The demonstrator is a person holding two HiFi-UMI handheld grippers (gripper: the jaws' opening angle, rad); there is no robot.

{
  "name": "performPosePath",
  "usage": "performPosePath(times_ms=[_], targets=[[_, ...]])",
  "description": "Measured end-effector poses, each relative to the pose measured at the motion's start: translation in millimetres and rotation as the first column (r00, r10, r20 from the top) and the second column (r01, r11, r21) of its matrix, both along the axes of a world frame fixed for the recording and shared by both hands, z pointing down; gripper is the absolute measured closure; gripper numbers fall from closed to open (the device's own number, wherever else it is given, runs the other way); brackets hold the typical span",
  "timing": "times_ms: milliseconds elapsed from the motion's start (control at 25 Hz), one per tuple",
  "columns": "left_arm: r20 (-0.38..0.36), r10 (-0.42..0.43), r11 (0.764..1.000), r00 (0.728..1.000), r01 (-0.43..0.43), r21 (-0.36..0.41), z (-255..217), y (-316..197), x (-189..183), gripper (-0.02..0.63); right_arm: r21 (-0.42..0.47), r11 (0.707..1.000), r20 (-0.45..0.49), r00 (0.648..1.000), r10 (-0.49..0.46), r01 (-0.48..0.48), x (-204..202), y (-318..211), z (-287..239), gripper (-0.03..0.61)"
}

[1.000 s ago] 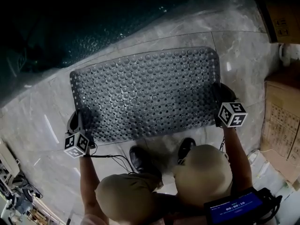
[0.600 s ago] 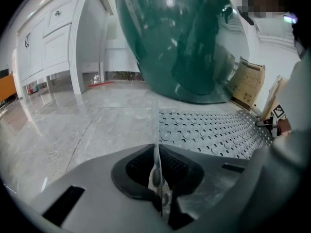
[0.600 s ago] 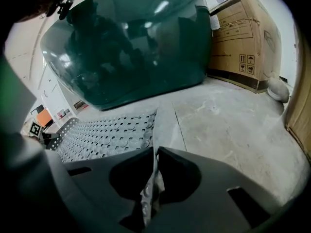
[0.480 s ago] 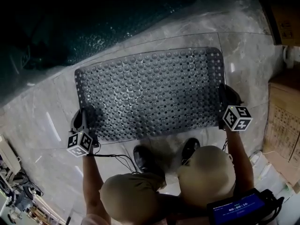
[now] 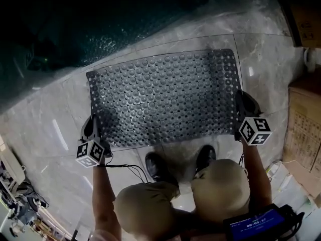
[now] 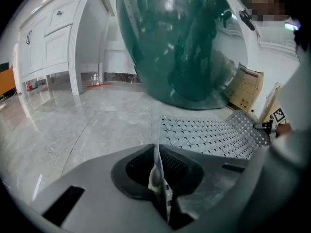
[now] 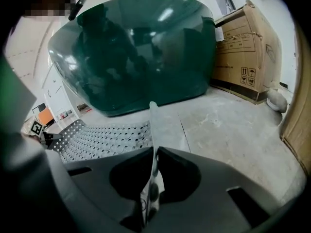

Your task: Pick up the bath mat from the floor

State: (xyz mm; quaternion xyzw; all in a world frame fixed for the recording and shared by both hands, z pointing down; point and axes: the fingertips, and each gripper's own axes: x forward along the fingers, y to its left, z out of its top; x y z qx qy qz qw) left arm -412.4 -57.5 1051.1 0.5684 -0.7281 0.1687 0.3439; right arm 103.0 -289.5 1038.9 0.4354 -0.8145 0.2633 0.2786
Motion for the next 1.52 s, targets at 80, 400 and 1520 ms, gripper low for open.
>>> performPosePath(times_ms=[80,400,1520], targets=[[-0.007,0.004,1.000,1.000,-0.003,0.008,-5.2,-2.1,5.2,0.574,0.010,1.000,0.003,1.000,-0.004,0.004,-1.8,1.6,-7.1,0.549],[-0.038,0.019,0.999,0.999,-0.017,0.044,-31.6,-5.7,22.7,0.574,0.028,1.000,0.027,1.000,-0.012,0.011,-15.3,12.5,-32.5,0.549],[-0.185,0.143,0.986,0.972,-0.123,0.115,-131.8,-30.8,119.9,0.574,-0.004,0.991,0.127,0.983,-0.131,0.132,-78.7,48.2,-136.4,0.550]])
